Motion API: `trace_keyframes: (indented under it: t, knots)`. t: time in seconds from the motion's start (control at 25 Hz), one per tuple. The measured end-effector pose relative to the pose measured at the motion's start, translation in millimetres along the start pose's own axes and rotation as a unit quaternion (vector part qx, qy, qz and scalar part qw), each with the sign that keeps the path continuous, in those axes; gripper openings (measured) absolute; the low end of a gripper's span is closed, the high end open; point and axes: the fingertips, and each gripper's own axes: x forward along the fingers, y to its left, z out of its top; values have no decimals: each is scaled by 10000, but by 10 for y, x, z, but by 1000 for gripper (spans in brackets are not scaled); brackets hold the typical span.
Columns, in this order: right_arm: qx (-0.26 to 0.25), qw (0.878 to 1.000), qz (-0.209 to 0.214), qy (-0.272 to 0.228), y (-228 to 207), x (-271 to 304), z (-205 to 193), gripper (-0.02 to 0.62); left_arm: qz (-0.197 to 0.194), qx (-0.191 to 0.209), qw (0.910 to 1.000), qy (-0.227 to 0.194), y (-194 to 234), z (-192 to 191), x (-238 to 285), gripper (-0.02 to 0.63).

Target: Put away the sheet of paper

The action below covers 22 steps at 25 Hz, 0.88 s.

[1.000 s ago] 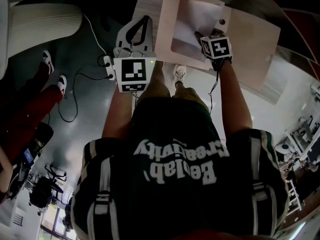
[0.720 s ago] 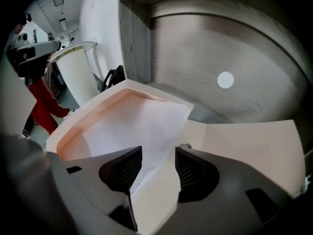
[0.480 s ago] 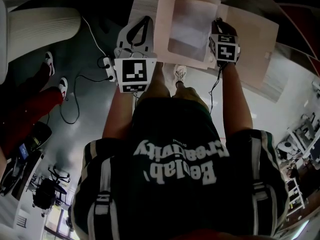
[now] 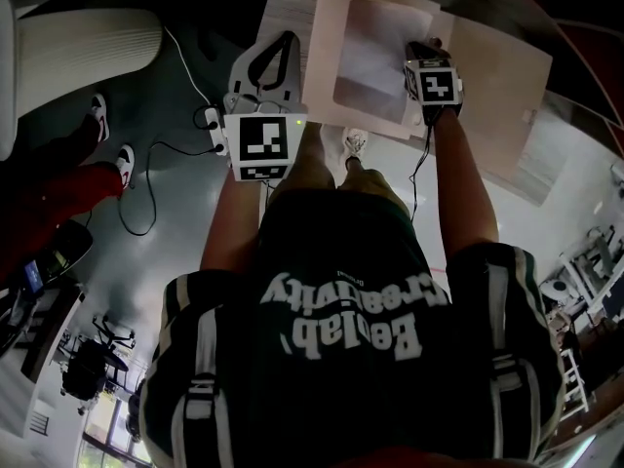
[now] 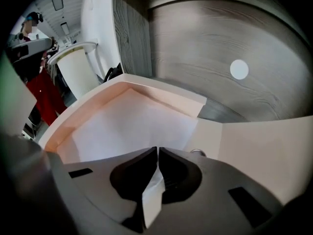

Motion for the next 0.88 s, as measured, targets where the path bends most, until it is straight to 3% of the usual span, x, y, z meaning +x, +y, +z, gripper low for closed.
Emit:
trace_keyframes:
  t: [0.88]
  knots:
    - [-122,9999,-8,-9,217,44,187,41,41,-51,10000,-9,166,-49,-52,20]
